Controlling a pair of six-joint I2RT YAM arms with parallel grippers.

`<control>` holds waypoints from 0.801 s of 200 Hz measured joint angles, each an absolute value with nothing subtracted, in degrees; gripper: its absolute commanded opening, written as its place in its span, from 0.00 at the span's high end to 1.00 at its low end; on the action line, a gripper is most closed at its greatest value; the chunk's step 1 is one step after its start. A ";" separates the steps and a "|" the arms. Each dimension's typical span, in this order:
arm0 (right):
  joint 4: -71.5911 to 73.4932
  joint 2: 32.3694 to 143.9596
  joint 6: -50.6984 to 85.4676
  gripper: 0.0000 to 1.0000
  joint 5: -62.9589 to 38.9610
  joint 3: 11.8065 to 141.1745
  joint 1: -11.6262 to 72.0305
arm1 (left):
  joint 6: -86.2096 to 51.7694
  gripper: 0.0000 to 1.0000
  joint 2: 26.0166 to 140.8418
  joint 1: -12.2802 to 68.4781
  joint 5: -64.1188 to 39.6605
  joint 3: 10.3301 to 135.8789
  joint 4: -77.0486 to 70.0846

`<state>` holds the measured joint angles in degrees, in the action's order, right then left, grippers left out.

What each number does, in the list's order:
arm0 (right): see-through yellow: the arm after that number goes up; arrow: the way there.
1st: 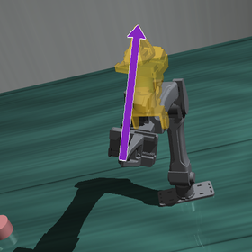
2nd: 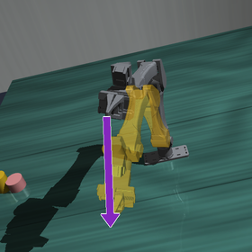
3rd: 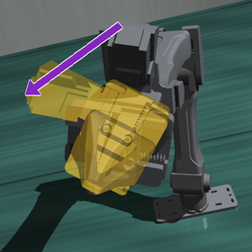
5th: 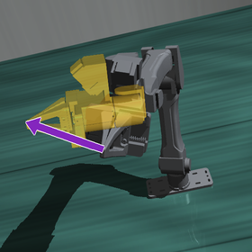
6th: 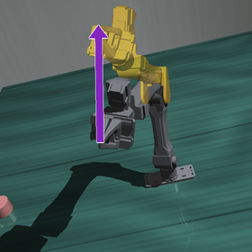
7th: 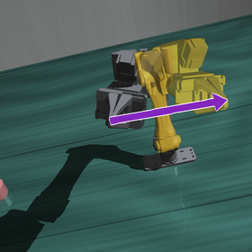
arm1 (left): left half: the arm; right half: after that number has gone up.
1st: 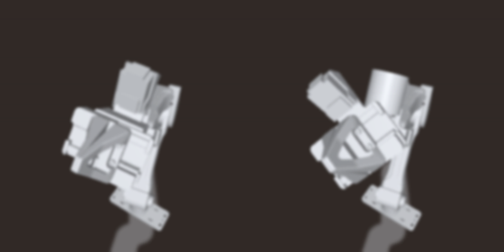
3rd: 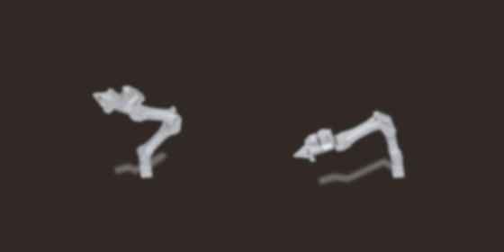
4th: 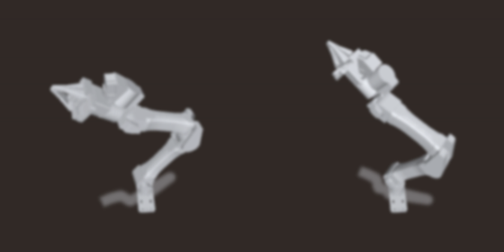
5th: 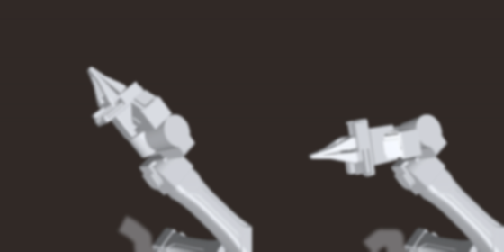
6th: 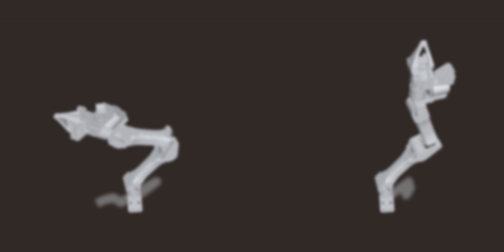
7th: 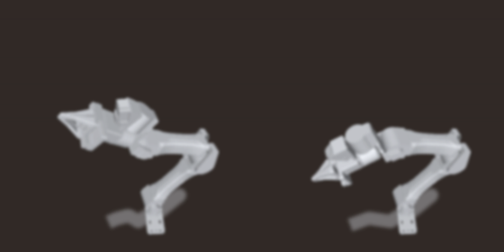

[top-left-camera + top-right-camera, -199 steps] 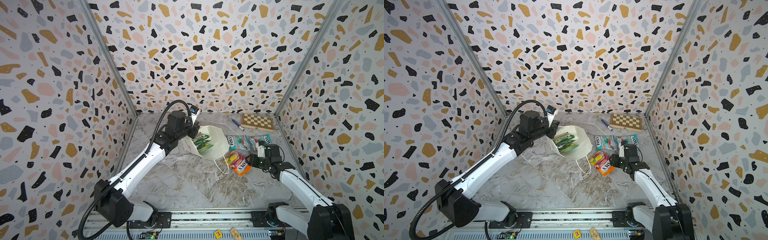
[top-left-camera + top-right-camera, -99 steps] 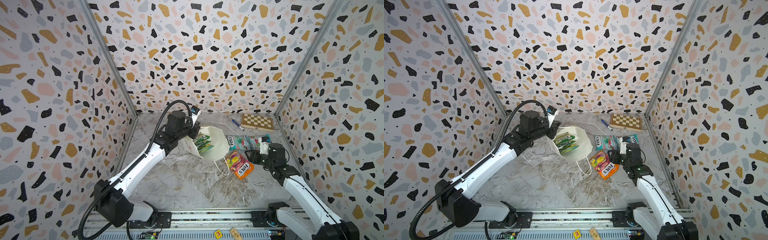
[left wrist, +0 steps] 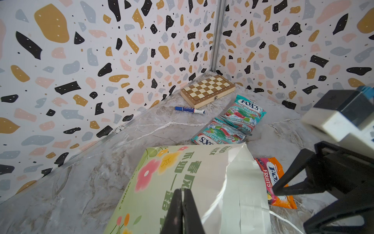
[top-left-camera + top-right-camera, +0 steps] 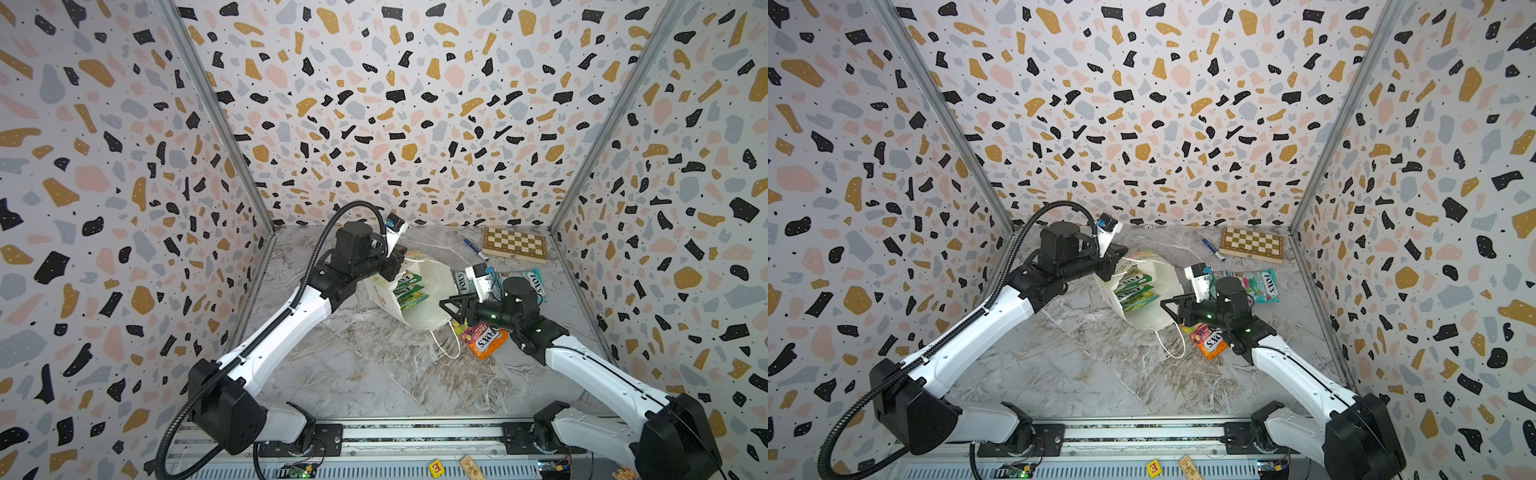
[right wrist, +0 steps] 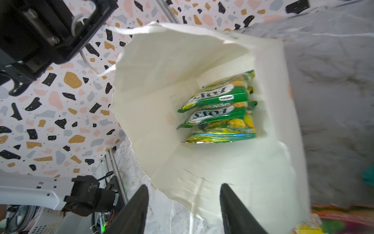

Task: Take the snacks out of the paper bag
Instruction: Place the snack at the middle-right of the table.

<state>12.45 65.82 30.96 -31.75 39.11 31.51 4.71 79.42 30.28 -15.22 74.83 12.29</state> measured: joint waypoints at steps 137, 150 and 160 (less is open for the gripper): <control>20.10 88.86 36.84 0.44 -25.98 47.88 41.04 | 1.89 1.00 79.40 30.61 -16.45 74.83 10.28; 20.21 90.43 38.48 0.44 -24.62 49.19 41.04 | 1.89 1.00 79.37 30.61 -16.56 74.83 10.28; 20.53 91.37 39.94 0.44 -23.66 49.91 41.04 | 1.89 1.00 79.35 30.61 -16.64 74.83 10.28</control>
